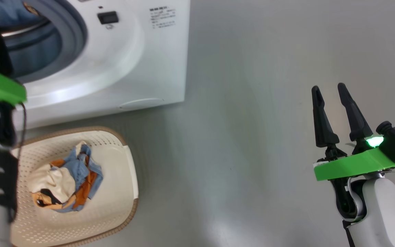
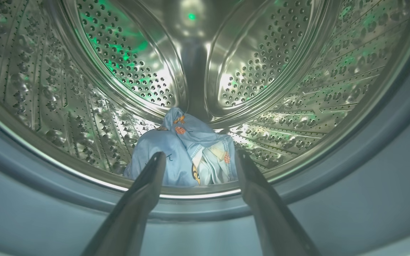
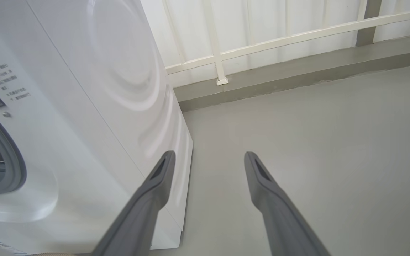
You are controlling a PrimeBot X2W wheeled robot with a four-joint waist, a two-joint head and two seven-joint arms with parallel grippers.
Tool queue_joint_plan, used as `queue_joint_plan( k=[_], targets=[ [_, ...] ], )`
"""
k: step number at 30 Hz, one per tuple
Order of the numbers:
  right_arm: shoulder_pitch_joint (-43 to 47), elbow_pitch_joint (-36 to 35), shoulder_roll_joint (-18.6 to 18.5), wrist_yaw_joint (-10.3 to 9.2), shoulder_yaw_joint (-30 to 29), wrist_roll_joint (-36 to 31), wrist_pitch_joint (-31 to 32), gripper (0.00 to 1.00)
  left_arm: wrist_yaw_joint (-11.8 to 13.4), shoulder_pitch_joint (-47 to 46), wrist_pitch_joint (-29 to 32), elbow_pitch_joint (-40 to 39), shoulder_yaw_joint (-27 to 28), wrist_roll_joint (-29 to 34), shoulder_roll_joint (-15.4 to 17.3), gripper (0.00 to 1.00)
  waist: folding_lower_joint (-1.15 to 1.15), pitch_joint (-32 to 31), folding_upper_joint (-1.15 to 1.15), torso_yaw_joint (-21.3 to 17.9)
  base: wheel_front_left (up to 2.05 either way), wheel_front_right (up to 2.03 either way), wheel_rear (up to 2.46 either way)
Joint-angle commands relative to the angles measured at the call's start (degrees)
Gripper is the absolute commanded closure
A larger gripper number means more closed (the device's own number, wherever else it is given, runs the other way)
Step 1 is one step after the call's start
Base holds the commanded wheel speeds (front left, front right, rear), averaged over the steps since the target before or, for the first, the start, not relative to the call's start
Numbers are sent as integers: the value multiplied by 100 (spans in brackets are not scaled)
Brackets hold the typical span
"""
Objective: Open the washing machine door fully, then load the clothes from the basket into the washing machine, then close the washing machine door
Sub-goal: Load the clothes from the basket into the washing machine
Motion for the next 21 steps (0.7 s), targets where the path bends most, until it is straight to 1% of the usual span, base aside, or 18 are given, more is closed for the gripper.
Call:
queue_joint_plan(
  k=[1, 8, 10, 15, 16, 21],
  targets=[
    [174, -102, -52, 12, 118, 14, -28, 0, -9, 308, -30, -309, 246, 34, 189, 0, 0, -245, 0, 141, 0, 0, 0],
    [367, -53, -135, 12, 112, 38, -28, 0, -9, 1293, -30, -975, 475, 130, -84, 0, 0, -604, 0, 300, 0, 0, 0],
    [427, -37, -173, 12, 105, 47, -28, 0, -9, 1560, -30, -1181, 485, 264, -144, 0, 0, -687, 0, 364, 0, 0, 0],
    [552, 32, -248, 12, 108, 84, -28, 0, -9, 2221, -30, -1562, 686, 379, -372, 0, 0, -922, 0, 496, 0, 0, 0],
    [552, 32, -248, 12, 108, 84, -28, 0, -9, 2221, -30, -1562, 686, 379, -372, 0, 0, -922, 0, 496, 0, 0, 0],
    [673, 111, -312, 12, 135, 141, -28, 0, -9, 2827, -30, -1826, 747, 427, -468, 0, 0, -1159, 0, 579, 0, 0, 0]
  ],
)
